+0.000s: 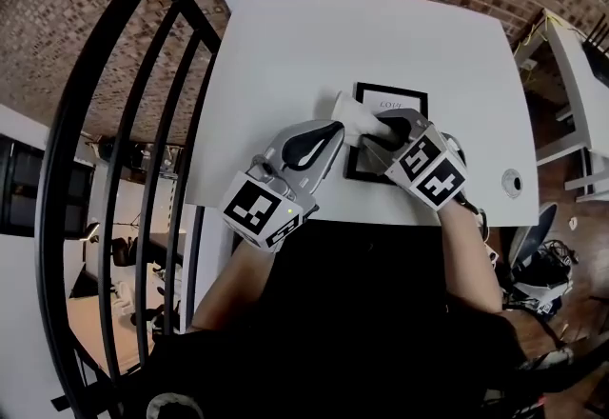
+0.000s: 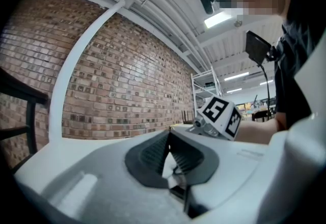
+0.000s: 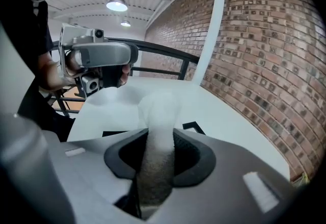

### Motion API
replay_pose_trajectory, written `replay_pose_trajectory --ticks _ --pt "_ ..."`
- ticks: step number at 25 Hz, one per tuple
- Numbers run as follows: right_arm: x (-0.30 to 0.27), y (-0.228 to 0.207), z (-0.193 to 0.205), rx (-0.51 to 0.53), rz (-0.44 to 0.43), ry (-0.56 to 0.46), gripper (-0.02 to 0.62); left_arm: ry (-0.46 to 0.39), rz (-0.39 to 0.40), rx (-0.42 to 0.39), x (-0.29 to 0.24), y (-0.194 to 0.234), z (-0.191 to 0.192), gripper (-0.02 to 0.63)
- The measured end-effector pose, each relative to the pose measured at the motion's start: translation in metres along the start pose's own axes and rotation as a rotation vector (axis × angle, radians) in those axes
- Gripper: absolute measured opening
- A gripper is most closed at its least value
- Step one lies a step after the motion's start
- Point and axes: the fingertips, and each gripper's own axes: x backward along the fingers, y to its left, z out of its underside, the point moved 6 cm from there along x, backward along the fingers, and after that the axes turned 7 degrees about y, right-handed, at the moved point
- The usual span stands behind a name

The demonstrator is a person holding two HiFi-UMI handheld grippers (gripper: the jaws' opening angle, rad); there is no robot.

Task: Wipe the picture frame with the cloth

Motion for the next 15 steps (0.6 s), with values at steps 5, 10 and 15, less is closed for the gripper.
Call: replay_pose_trajectory --ticks 5,10,15 --pt "0.015 -0.014 0.029 -0.054 0.051 0.017 0.126 0.008 0.015 0.010 -0.001 -0.005 0.007 0.002" --pt "0.044 -0.029 0.066 -0.133 0.086 0.017 0.126 0.008 0.030 0.012 -0.001 -0.006 0.015 0.002" --pt "0.062 -0.045 0.100 -0.191 0.127 0.050 0.127 0.004 0.025 0.003 0.006 -0.001 0.019 0.002"
